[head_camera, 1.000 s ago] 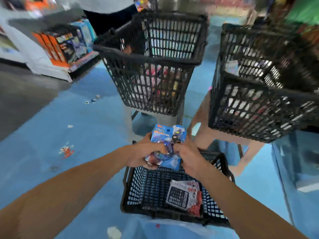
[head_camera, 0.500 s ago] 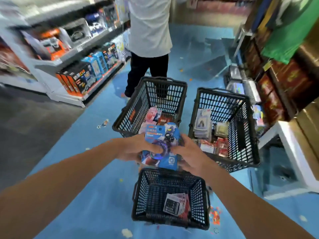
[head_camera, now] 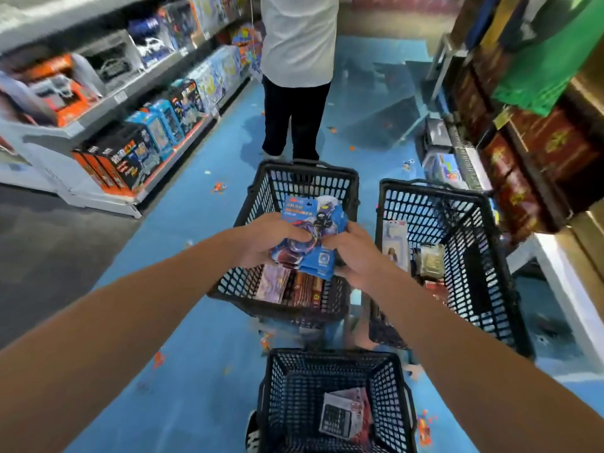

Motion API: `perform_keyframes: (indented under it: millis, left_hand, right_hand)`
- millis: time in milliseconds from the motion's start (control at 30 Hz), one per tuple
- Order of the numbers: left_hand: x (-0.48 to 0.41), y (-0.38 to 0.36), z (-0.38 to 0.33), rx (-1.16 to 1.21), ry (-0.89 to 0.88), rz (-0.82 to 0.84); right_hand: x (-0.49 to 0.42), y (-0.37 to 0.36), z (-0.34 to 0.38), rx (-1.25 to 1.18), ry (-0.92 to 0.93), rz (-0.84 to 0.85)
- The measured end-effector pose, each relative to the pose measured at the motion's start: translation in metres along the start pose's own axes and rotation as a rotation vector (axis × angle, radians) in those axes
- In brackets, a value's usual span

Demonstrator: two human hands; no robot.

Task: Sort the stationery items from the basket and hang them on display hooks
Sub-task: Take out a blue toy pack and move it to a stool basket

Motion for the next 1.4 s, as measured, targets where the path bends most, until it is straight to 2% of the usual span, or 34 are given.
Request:
perform_keyframes:
  millis: [200,367,533,700,800,967,1067,1200,1400]
  left_hand:
    - [-0.081,0.027,0.020,-0.073,0.093,0.044]
    - [-0.134,0.019,-0.010,-0.096,0.055,0.133]
    - [-0.166,-0.050,-0.081,-0.086,-0.025,0.268]
    - [-0.190,-0.150,-0.117,-0.055,-0.052,0.353]
    - [-0.209,-0.202,-0.096,-0.154,0.021,0.336]
    - [-0.228,-0.265,-0.020,-0.206,0.240,0.326]
    - [-0.238,-0.280,0.022,-0.191,0.348,0.282]
    - [-0.254,-0.281,0.061,-0.179,0.423,0.141]
    - [-0.250,-0.296,0.107,-0.178,0.518,0.128]
  right_hand:
    - [-0.078,0.000,-0.028,-0.052,-0.109,-0.125]
    - [-0.107,0.023,0.003,-0.035,-0.060,-0.179]
    - [-0.094,0.108,0.056,-0.061,0.032,-0.351]
    - [-0.054,0.214,0.070,-0.087,-0.016,-0.509]
    - [-0.037,0.263,0.049,-0.067,-0.066,-0.530]
    - [-0.033,0.316,-0.023,-0.030,-0.211,-0.484]
    - [-0.051,0.329,-0.071,0.005,-0.286,-0.407]
    - [-0.086,0.344,-0.132,0.055,-0.345,-0.402]
    - [-0.106,0.359,-0.193,0.224,-0.462,-0.427]
Point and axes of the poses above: each hand's wrist, its own x-axis away from the middle knuckle, its own y-axis out of the back of the hand, z = x × y, the point moved 8 cm from there along -x, towards the middle knuckle, and after that the axes turned 3 degrees about -x, right-handed, at the moved point
